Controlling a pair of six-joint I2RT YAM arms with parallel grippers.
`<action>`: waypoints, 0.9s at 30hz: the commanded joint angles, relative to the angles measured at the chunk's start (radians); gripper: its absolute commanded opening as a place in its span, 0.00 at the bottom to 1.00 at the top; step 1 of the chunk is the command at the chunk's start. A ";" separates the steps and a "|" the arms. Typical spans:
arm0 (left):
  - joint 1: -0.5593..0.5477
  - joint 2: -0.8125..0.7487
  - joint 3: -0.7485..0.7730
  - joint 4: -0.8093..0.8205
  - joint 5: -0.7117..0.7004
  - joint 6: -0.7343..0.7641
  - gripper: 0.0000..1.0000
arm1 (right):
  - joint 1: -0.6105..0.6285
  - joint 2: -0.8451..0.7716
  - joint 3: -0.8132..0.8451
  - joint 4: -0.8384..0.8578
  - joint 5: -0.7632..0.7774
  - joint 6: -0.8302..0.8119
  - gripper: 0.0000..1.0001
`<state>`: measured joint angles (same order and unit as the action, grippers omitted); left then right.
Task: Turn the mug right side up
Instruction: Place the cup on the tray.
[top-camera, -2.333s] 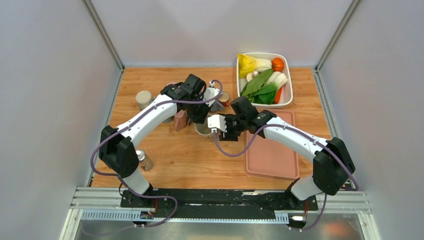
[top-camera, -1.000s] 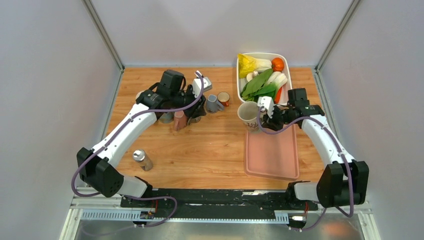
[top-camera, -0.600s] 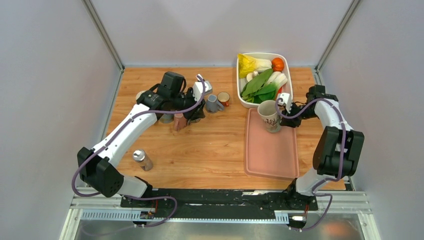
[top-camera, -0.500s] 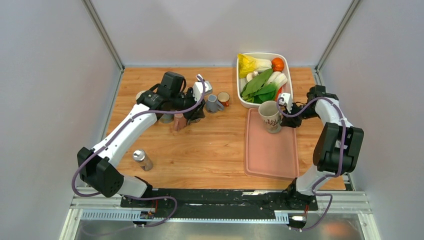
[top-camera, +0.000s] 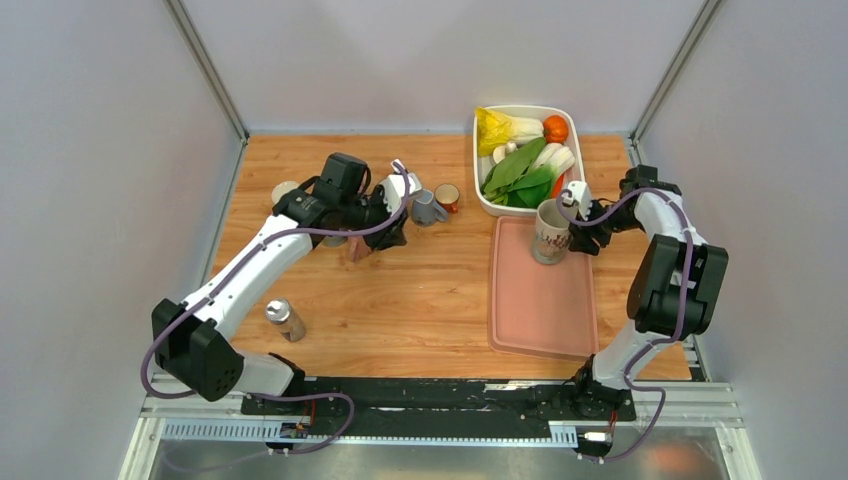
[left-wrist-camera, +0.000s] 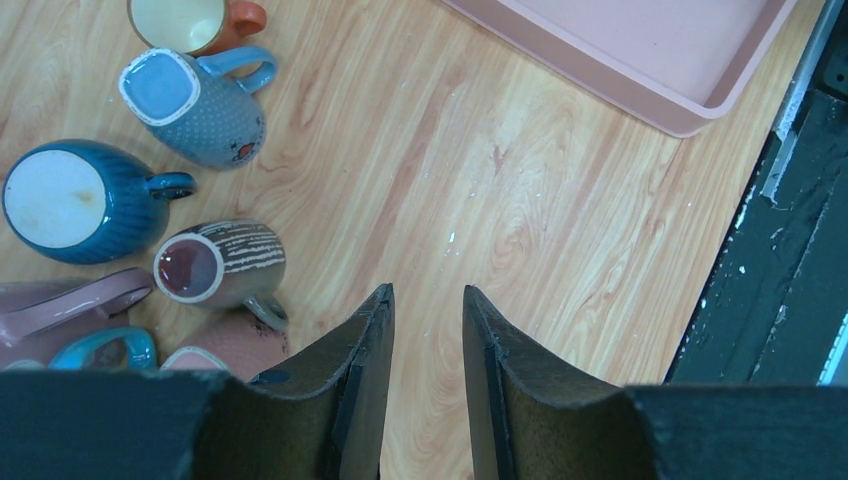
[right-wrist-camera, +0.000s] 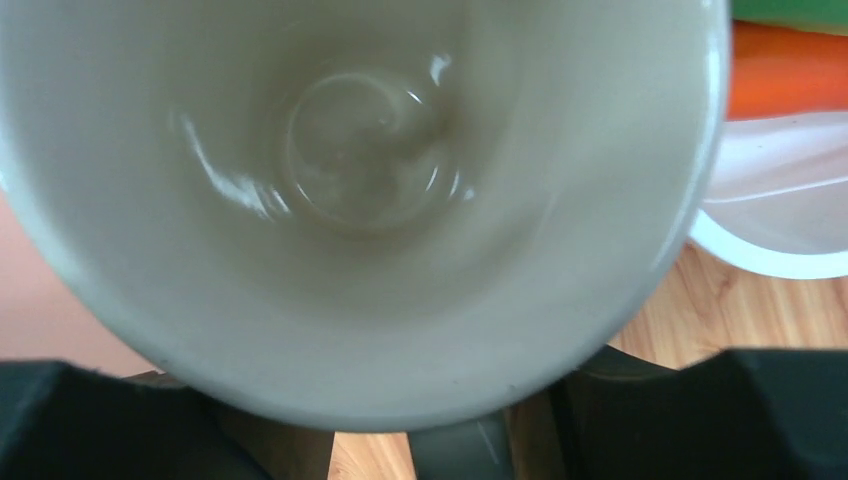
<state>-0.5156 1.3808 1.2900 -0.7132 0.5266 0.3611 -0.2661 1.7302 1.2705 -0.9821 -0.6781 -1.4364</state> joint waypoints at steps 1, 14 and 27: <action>-0.001 -0.053 -0.017 0.043 0.024 0.035 0.39 | -0.001 -0.015 0.056 0.043 -0.003 0.051 0.56; 0.000 -0.092 -0.063 0.082 0.006 0.038 0.38 | -0.015 -0.170 -0.115 0.277 0.027 0.316 0.63; 0.000 -0.104 -0.071 0.076 0.004 0.040 0.38 | -0.038 -0.263 -0.202 0.449 0.041 0.483 0.68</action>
<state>-0.5156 1.3109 1.2228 -0.6609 0.5175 0.3740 -0.3004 1.5402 1.1122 -0.6624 -0.6266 -1.0279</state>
